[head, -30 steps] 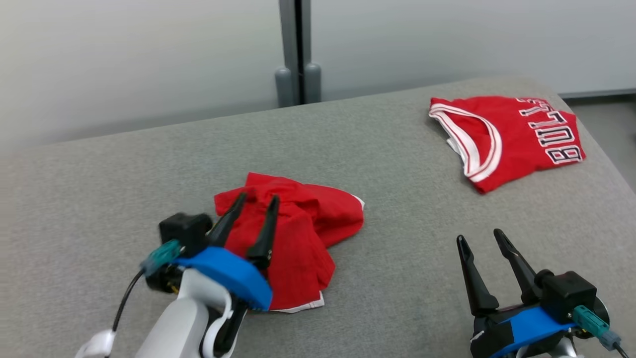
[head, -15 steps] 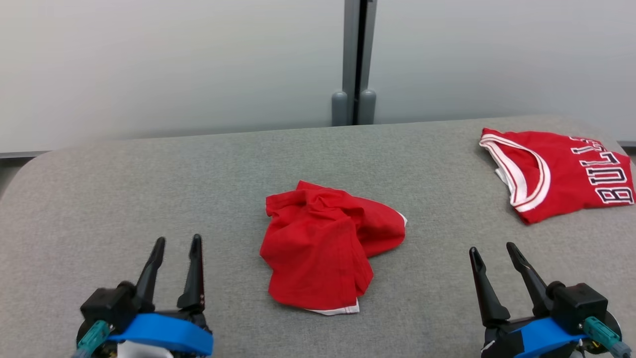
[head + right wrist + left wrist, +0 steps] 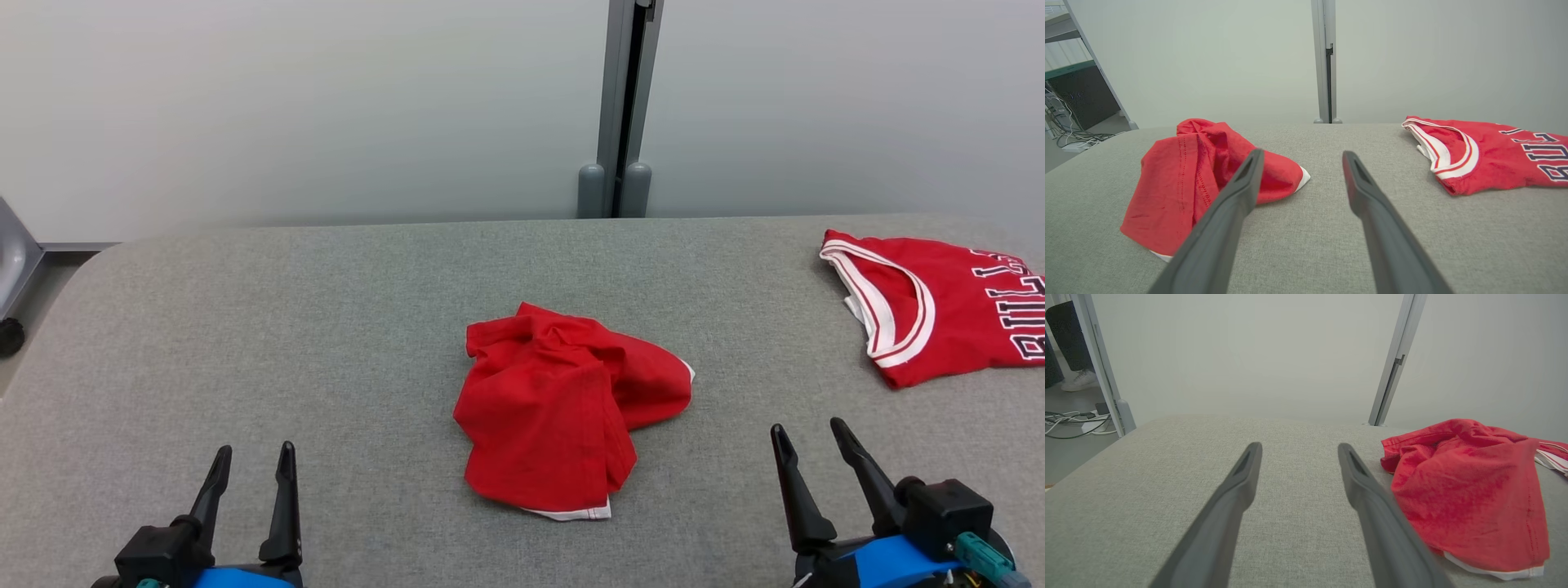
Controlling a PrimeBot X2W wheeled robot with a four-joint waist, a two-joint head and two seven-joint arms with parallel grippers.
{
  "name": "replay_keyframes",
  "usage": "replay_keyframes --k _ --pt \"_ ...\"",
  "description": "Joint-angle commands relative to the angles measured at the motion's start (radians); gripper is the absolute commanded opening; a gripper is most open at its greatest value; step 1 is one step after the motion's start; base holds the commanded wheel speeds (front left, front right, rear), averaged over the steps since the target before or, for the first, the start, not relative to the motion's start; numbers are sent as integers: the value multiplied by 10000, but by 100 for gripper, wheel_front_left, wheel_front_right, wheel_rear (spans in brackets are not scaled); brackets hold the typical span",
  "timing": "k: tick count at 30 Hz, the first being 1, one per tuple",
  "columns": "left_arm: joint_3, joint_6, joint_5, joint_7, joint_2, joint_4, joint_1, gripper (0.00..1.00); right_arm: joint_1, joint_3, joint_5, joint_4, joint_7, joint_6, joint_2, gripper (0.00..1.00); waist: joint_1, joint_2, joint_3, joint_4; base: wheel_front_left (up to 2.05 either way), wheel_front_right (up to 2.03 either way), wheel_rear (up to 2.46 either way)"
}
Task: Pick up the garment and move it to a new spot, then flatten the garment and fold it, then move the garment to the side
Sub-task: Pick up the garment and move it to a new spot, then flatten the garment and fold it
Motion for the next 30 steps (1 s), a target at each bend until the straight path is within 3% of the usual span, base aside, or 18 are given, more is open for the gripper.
replay_keyframes --k 1,13,20,30 --pt "16 30 -41 -41 -3 -62 117 100 60 -35 56 58 32 1 5 100 0 -1 -10 12 0 0 0" --pt "-8 164 -208 108 10 -458 345 100 -64 155 170 209 174 1 6 100 0 -1 14 83 0 0 0" --pt "-190 173 -191 265 -55 -733 152 100 -1191 1455 349 663 722 1 -226 100 0 -1 235 245 0 0 0" --pt "-403 137 -162 350 -66 -877 -71 100 -3500 3087 1161 2692 1127 1 -337 100 0 -1 539 602 0 0 0"
